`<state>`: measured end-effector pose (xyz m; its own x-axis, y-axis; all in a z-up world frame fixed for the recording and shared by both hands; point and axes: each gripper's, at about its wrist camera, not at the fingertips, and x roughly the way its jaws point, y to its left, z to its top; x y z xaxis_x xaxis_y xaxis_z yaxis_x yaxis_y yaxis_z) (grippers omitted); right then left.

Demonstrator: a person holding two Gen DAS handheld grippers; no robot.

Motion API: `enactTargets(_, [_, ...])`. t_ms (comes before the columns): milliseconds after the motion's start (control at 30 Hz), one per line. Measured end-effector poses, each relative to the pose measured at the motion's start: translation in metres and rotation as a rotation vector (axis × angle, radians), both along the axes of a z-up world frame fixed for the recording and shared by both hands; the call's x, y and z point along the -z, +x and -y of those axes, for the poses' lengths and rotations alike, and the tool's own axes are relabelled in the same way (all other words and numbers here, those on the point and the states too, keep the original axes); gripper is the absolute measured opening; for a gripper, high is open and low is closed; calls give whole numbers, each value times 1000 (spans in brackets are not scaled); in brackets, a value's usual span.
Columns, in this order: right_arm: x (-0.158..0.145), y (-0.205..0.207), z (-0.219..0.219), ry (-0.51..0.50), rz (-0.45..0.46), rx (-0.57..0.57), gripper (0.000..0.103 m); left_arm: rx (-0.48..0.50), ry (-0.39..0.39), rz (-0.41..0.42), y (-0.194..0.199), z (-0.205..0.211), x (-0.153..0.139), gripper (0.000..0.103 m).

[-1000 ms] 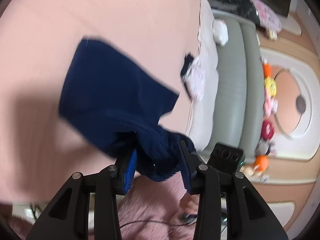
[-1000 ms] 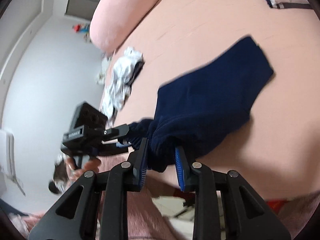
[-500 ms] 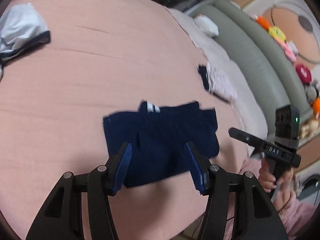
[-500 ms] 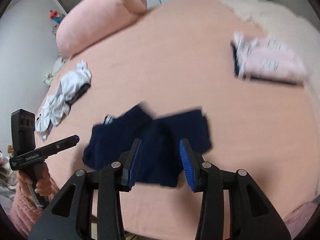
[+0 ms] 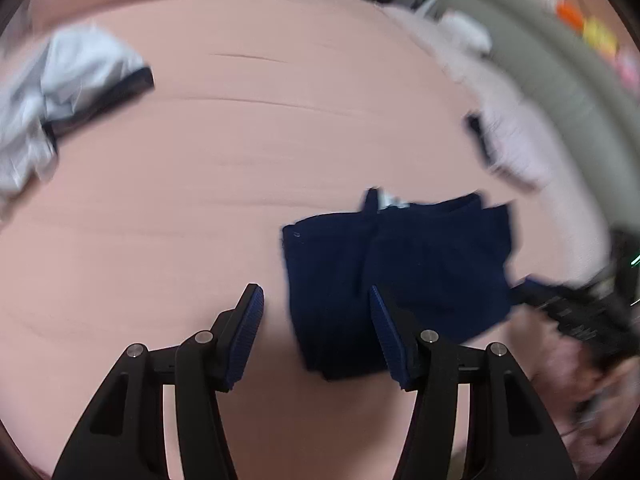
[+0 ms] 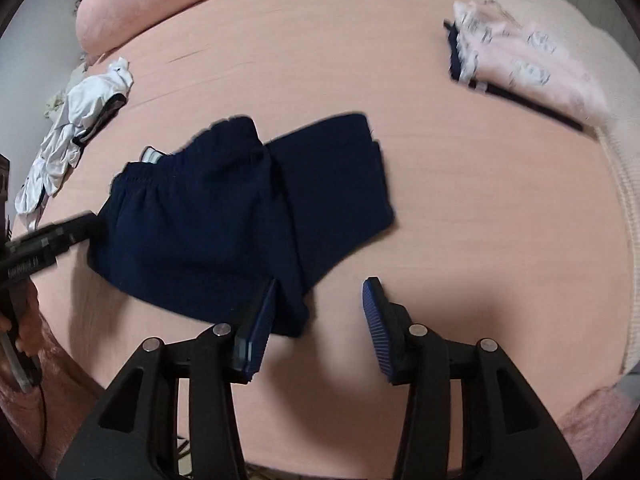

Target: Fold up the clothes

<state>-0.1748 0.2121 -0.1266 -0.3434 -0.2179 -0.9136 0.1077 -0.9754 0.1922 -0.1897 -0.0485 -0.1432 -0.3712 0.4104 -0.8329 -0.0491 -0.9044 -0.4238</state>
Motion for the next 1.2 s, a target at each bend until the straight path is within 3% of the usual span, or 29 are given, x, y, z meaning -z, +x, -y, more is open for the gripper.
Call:
enactTargets(33, [-4, 3, -2, -16, -10, 0, 44, -13, 61, 5, 2, 7, -1, 57])
enactTargets(67, [-5, 6, -5, -49, -11, 4, 45, -20, 73, 18, 2, 6, 2, 57])
enactTargets(200, [17, 13, -17, -326, 67, 52, 45, -47, 124, 69, 4, 2, 17, 57])
enactTargets(267, [14, 14, -11, -297, 56, 40, 40, -27, 100, 36, 2, -4, 16, 54])
enactTargets(300, [13, 14, -9, -282, 51, 34, 33, -20, 78, 27, 2, -9, 14, 33])
enactTargets(333, [12, 15, -6, -267, 46, 29, 30, -13, 55, 18, 2, -15, 13, 24])
enactTargets(367, [10, 15, -3, -253, 41, 23, 22, -5, 32, 9, 3, -20, 12, 23])
enactTargets(433, [8, 16, 2, -223, 30, 11, 18, -1, 21, 13, 13, -19, 8, 22])
enactTargets(667, [-1, 48, 8, -153, 9, -39, 17, 15, -20, 25, 50, -16, -4, 22])
enactTargets(800, [23, 67, -1, -98, 60, -35, 19, -31, -26, 73, 65, -2, 2, 28])
enactTargets(867, [28, 71, -15, -112, 69, 6, 10, -64, 19, 66, 65, 7, -2, 29])
enactTargets(1000, [2, 71, -29, -99, -51, 68, 14, -51, -11, -111, 71, 2, -30, 29])
enactTargets(1033, [-3, 70, -26, -110, -82, 69, 16, -19, 17, -141, 70, -6, -35, 29])
enactTargets(1133, [-10, 61, -11, -173, -140, 27, 16, 73, 42, -161, 65, -26, -33, 30])
enactTargets(1200, [-4, 44, 21, -138, -124, -21, 16, 122, 1, -137, 58, -45, -22, 30])
